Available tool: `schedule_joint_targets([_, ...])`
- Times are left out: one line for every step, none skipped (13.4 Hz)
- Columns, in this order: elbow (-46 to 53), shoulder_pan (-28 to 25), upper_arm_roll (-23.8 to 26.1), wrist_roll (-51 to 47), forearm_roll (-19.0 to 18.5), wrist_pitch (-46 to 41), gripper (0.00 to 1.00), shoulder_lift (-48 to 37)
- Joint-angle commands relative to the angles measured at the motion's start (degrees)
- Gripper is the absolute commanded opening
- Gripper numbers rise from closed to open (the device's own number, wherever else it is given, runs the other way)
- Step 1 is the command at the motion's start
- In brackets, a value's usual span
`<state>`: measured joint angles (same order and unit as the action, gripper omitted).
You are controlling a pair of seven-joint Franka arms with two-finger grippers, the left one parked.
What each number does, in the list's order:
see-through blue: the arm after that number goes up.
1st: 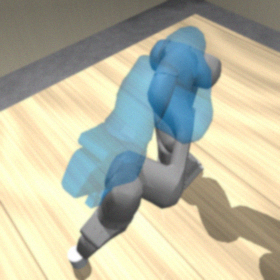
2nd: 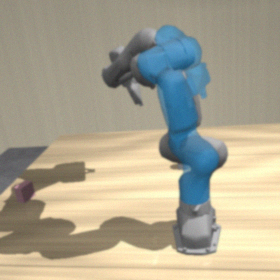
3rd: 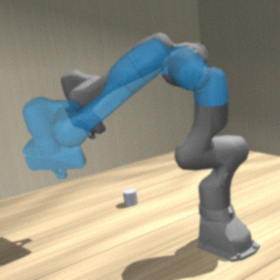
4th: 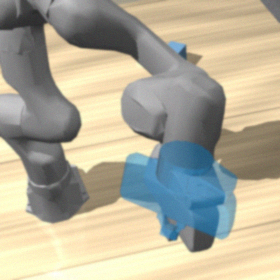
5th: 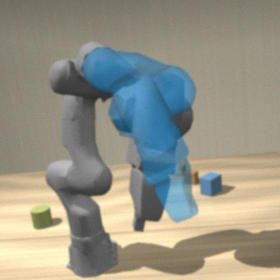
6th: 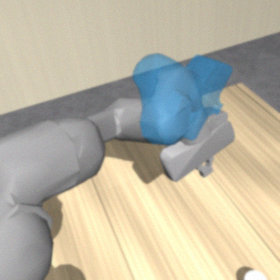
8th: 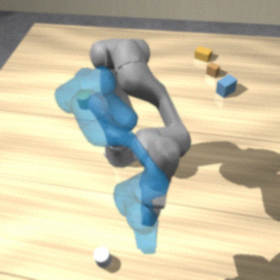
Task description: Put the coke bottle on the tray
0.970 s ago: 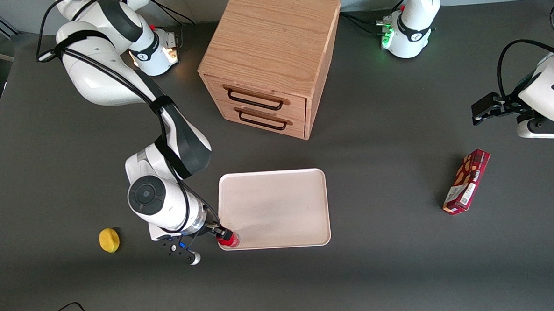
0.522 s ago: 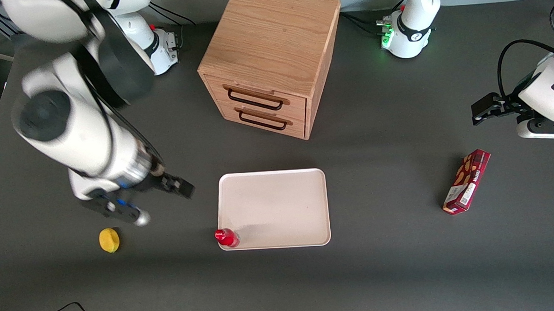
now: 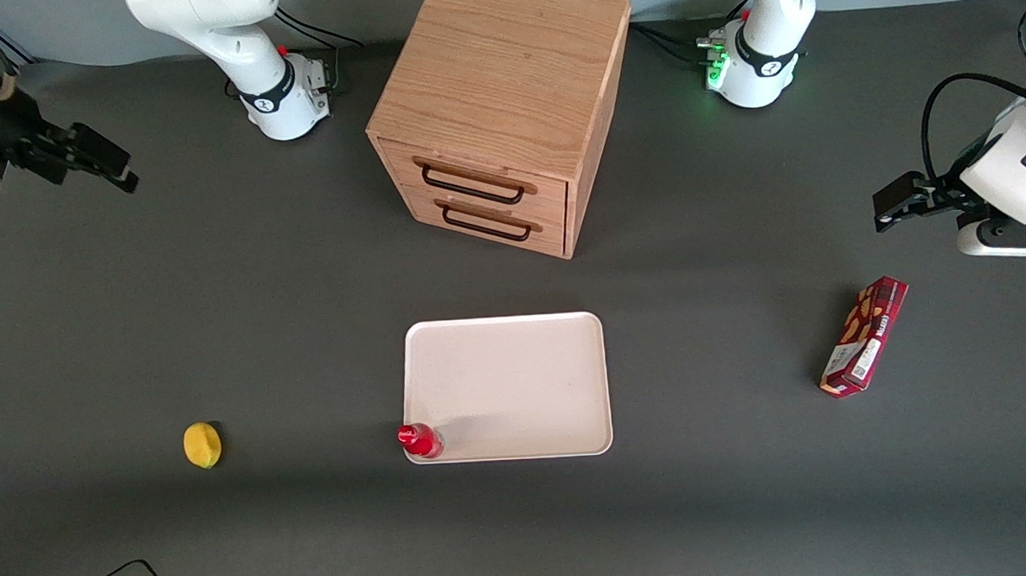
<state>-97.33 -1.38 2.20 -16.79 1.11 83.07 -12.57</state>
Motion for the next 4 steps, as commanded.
schedule_joint_targets([-10.86,-0.47,-0.09,1.06,1.09,4.38,1.00,-6.68])
schedule_joint_targets([-10.08,-0.47,-0.01,0.97,1.09,3.95,1.00,-6.33])
schedule_joint_targets([-8.51,-0.56,-0.01,0.88,1.09,3.25,1.00,-5.46])
schedule_joint_targets([-6.67,-0.56,0.08,0.19,1.17,2.37,1.00,-4.23])
